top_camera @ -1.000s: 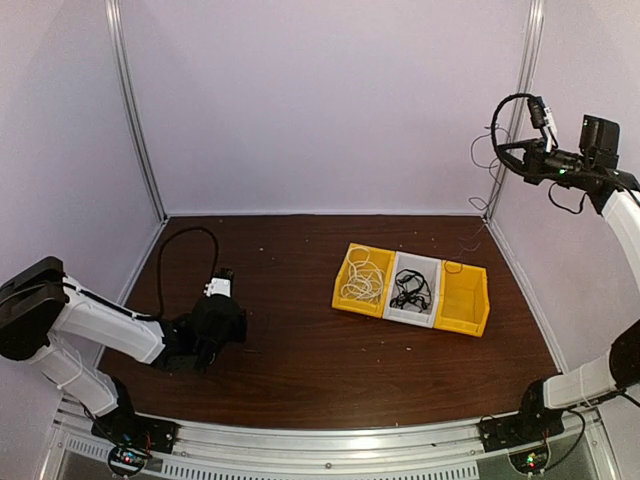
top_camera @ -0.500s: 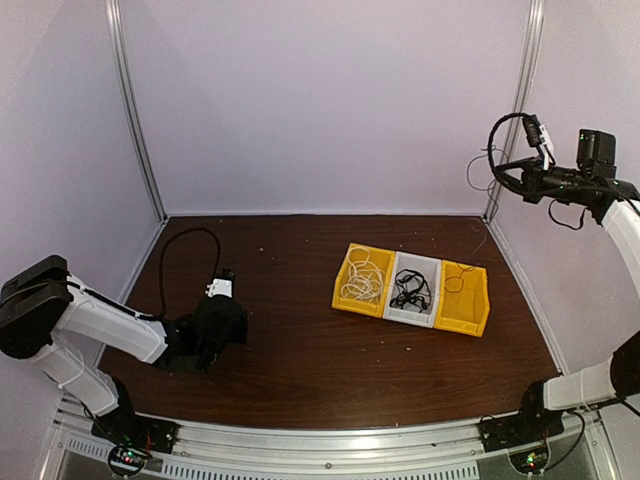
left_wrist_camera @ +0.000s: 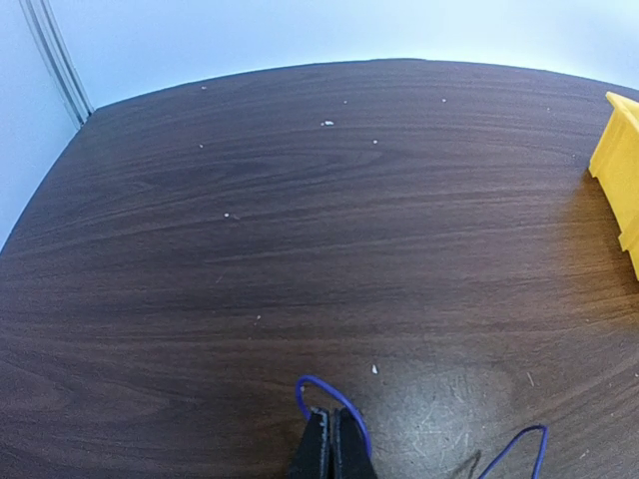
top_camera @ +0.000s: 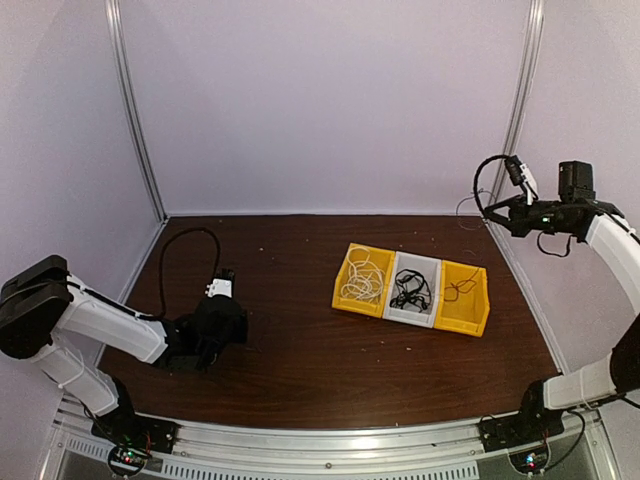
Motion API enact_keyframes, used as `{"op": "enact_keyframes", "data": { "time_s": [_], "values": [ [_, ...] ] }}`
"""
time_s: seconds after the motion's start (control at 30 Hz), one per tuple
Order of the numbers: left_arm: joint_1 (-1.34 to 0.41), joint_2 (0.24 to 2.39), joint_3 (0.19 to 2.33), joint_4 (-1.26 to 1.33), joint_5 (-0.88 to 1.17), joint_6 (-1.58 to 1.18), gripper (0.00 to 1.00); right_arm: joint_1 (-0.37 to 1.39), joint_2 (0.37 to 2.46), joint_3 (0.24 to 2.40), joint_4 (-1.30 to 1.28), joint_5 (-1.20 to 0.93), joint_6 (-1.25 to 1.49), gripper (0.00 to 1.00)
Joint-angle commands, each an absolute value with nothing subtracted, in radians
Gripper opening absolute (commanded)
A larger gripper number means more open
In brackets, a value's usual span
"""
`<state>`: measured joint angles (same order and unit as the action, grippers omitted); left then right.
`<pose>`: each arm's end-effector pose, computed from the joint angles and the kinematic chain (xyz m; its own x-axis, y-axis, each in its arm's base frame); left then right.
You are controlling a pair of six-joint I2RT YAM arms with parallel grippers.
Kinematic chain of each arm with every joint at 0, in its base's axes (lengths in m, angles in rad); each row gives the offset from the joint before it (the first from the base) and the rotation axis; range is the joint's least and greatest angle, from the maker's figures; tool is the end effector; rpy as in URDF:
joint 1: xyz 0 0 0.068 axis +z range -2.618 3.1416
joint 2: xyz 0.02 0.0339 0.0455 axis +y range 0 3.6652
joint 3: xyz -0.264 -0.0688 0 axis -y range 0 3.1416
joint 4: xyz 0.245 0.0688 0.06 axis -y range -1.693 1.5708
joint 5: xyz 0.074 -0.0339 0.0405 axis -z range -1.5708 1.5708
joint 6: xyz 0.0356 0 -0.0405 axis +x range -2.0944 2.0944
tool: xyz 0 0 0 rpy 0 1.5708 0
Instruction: Untangle the cables
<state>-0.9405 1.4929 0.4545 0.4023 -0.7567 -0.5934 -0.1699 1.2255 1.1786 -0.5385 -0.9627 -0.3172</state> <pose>0.1705 -0.1923 0.1367 -0.4367 -0.0912 -0.8950 0.0213 0.9935 -0.1117 0.2581 -0.0146 0.3582 -0.3372 -0.1229 -0.9334 -0.7187 0.6740 0.1709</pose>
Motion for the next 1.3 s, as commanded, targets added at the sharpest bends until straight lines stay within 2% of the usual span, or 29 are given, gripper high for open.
{"op": "enact_keyframes", "data": {
  "time_s": [0.0,0.43,0.8,1.27],
  "values": [
    [-0.937,1.502,0.465,0.439,-0.756,-0.609,0.0,-0.178,1.268,1.113,-0.567,-0.93,-0.39,0.0],
    [-0.937,1.525,0.488,0.437,-0.749,-0.608,0.0,-0.176,1.419,1.008,-0.598,-0.821,-0.462,0.0],
    [-0.937,1.538,0.49,0.436,-0.746,-0.618,0.0,-0.161,1.52,1.004,-0.621,-0.701,-0.469,0.0],
    [-0.937,1.555,0.507,0.437,-0.74,-0.615,0.0,-0.023,1.585,1.007,-0.607,-0.493,-0.401,0.0]
  ]
}}
